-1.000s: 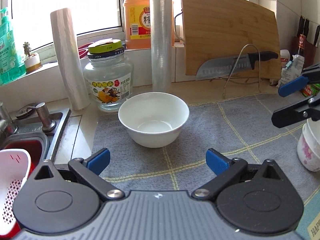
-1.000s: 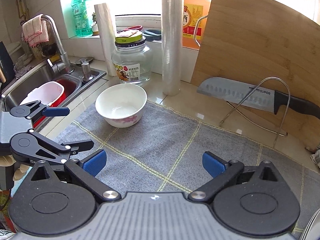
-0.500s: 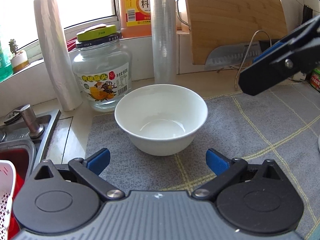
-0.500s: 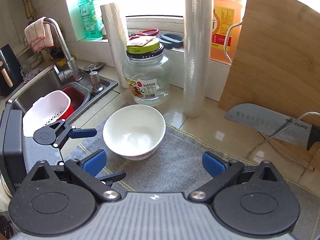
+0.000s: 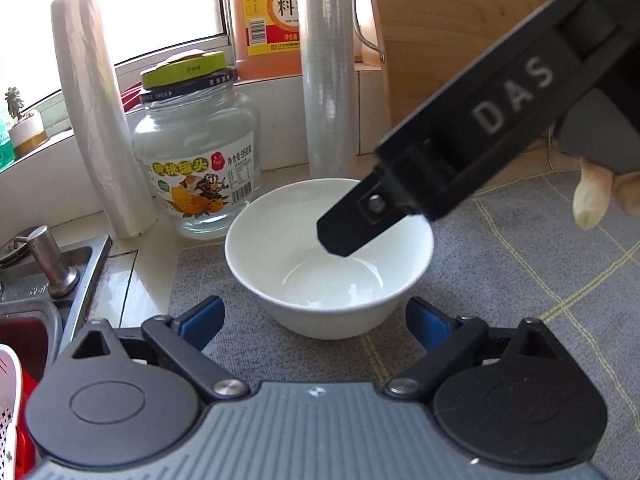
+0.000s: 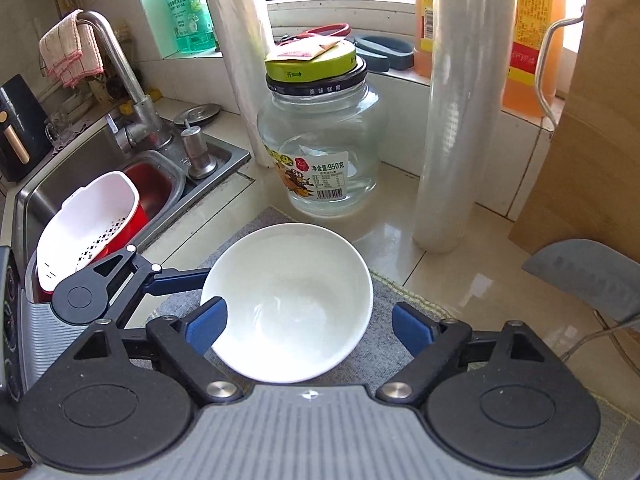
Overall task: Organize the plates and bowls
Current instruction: 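Close the right gripper on the white bowl's rim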
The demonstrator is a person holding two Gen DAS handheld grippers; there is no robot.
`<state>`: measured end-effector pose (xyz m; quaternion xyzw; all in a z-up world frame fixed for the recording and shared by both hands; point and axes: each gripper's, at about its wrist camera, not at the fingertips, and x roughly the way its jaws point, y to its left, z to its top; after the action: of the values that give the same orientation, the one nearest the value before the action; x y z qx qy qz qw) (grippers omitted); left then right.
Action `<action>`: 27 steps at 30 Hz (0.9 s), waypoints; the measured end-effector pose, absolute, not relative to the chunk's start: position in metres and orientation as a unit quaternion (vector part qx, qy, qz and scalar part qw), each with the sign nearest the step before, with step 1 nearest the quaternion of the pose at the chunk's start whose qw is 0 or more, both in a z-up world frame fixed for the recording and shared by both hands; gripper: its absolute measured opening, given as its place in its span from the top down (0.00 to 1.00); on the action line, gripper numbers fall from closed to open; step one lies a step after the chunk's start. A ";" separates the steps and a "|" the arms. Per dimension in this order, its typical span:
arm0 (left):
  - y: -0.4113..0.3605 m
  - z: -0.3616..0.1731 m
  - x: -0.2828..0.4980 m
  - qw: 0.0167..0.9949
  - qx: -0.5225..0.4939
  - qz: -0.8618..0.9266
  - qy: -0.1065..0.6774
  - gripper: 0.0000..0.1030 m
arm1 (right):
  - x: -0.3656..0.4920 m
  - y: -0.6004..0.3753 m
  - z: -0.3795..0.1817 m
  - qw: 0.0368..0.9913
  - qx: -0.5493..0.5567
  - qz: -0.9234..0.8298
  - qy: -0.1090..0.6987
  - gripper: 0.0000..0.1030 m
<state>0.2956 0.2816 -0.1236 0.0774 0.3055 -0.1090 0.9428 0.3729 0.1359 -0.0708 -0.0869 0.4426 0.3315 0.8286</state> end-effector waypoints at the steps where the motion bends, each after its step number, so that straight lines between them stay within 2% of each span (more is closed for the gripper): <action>1: 0.281 -0.123 0.296 0.943 0.077 -0.112 0.304 0.07 | 0.376 0.138 -0.074 0.827 -0.087 0.332 0.445 0.13; 12: 0.280 -0.121 0.303 0.941 0.074 -0.125 0.305 0.12 | 0.396 0.151 -0.088 0.821 -0.082 0.340 0.451 0.26; 27: 0.281 -0.117 0.304 0.939 0.077 -0.134 0.307 0.12 | 0.403 0.151 -0.089 0.815 -0.070 0.346 0.459 0.31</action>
<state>0.3045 0.2814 -0.1170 0.0770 0.3066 -0.1343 0.9392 0.4034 0.1508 -0.0890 -0.0699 0.4589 0.3456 0.8155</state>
